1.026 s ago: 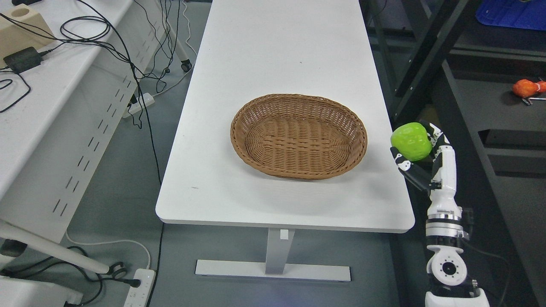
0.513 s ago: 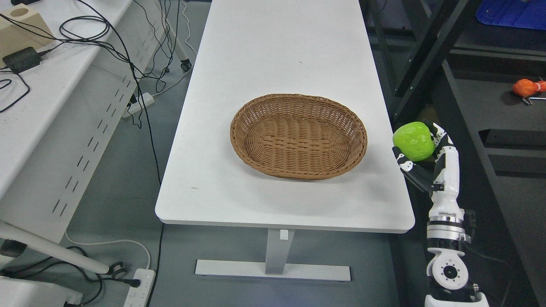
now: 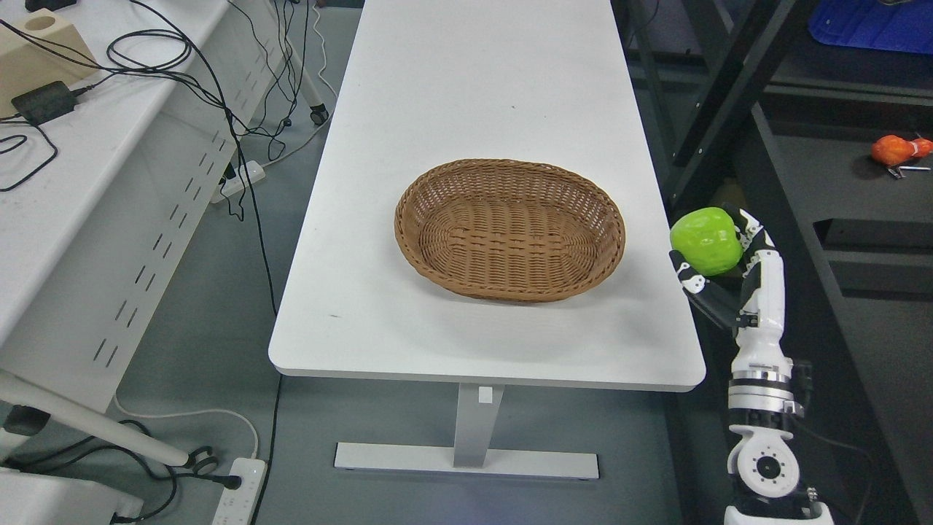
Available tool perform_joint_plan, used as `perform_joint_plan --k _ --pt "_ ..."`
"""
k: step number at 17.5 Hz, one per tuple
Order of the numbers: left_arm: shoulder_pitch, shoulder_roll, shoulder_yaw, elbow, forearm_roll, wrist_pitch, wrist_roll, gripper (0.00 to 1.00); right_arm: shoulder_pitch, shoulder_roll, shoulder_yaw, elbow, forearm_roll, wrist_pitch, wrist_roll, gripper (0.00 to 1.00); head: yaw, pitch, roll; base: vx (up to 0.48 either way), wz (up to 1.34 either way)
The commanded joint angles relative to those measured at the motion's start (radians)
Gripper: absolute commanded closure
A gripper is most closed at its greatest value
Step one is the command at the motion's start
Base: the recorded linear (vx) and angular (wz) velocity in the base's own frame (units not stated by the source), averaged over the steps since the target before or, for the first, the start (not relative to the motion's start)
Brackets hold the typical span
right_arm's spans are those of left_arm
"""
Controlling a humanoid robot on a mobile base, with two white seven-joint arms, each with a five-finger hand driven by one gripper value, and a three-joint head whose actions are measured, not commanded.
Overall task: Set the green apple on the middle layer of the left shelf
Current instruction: 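Carry the green apple in the right hand toward the fruit shelf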
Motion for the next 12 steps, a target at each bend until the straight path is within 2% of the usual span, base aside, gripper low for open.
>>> perform_joint_plan --k 1,12 --pt "-0.021 0.017 0.000 0.000 -0.001 0.000 -0.001 0.00 0.007 0.004 0.005 -0.010 -0.001 -0.001 0.001 1.00 0.0000 0.000 0.000 -0.095 0.00" --pt "-0.021 0.017 0.000 0.000 -0.001 0.000 -0.001 0.00 0.000 0.017 0.023 -0.010 -0.001 -0.010 0.001 1.00 0.0000 0.000 0.000 -0.202 -0.02"
